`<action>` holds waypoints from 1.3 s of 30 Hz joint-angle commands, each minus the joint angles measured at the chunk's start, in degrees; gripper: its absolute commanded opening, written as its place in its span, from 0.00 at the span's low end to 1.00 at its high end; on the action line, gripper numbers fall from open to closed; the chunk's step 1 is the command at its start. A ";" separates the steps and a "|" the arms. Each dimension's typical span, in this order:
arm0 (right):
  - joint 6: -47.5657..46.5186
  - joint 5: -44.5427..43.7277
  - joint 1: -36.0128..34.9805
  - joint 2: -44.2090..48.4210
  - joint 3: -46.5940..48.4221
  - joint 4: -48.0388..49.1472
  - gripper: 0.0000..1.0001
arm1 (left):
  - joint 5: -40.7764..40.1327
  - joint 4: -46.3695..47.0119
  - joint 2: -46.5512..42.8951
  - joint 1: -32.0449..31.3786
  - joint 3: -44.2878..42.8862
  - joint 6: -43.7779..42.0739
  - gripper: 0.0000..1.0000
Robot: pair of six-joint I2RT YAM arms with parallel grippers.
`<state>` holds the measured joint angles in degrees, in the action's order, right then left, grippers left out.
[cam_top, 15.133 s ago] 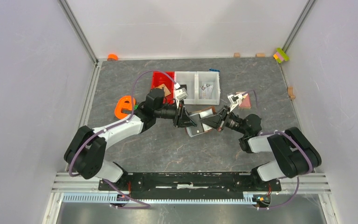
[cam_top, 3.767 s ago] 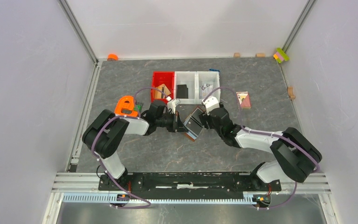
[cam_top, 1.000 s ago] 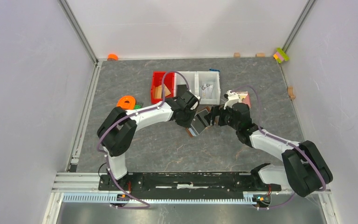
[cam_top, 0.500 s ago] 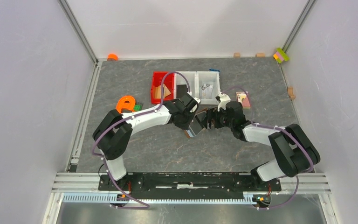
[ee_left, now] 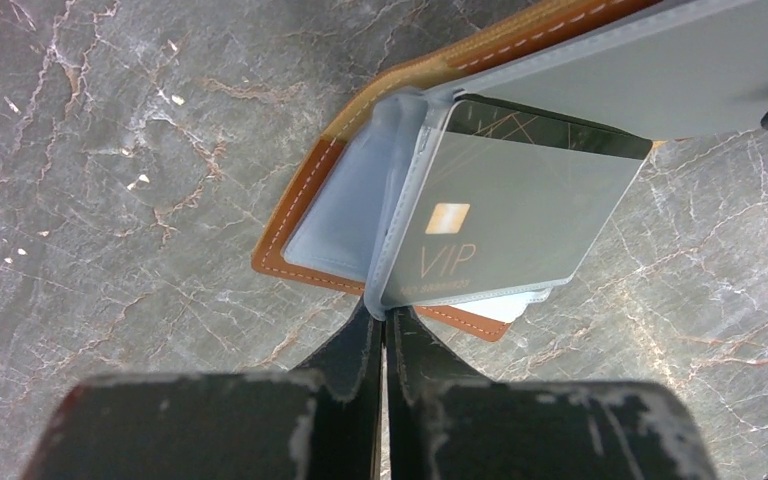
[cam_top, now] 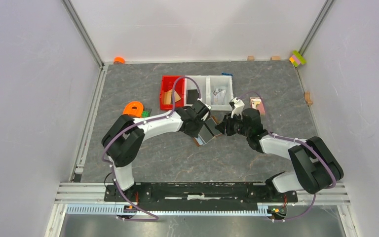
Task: Take the credit cards out of the card holder
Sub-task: Remove the credit card from the card holder.
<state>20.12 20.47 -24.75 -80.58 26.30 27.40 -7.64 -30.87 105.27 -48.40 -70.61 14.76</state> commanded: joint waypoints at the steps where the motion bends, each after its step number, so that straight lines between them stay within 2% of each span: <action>1: 0.87 2.89 -0.18 -0.24 0.51 3.83 0.31 | -1.71 2.25 -3.96 -0.10 1.80 -3.51 0.05; 4: 0.66 2.29 -0.17 -0.72 0.88 2.88 0.45 | -0.54 4.00 -5.64 -0.11 3.10 -3.81 0.07; 6: 0.88 2.23 -0.20 -1.57 1.32 2.71 0.46 | 0.83 5.41 -6.59 -0.11 4.10 -4.04 0.09; 8: 1.25 2.81 -0.20 -2.33 1.89 2.79 0.39 | 1.58 6.30 -7.18 -0.11 4.67 -4.13 0.09; 10: 1.99 3.16 -0.15 -1.96 1.68 3.62 0.27 | 1.12 6.91 -8.02 -0.11 5.12 -3.92 0.10; 15: 4.10 0.75 -0.20 2.87 -0.88 5.57 0.04 | -0.22 10.98 -13.35 -0.11 8.58 -1.66 0.21; 17: 5.32 -0.20 -0.19 4.30 -1.84 6.40 0.00 | -0.89 12.95 -16.81 -0.11 10.58 -0.71 0.27; 21: 9.56 -0.62 -0.14 4.90 -3.49 8.51 0.00 | -0.72 17.93 -23.01 -0.04 15.28 1.12 0.48; 23: 12.34 0.54 0.07 4.41 -4.27 10.32 0.00 | 2.10 22.20 -25.35 0.05 17.79 2.17 0.52; 27: 17.80 6.19 0.82 4.13 -5.11 16.34 0.00 | 10.62 28.13 -26.81 0.15 19.91 4.27 0.50; 32: 19.77 7.31 1.10 7.68 -6.38 17.99 0.00 | 16.59 35.96 -27.20 0.80 22.48 8.62 0.38; 39: 22.51 6.89 1.48 8.78 -7.91 18.66 0.00 | 23.70 45.08 -26.82 6.04 27.43 17.96 0.39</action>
<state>39.79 26.74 -23.70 -71.99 19.03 41.58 10.46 4.82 79.11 -45.52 -45.34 24.56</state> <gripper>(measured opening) 0.051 0.381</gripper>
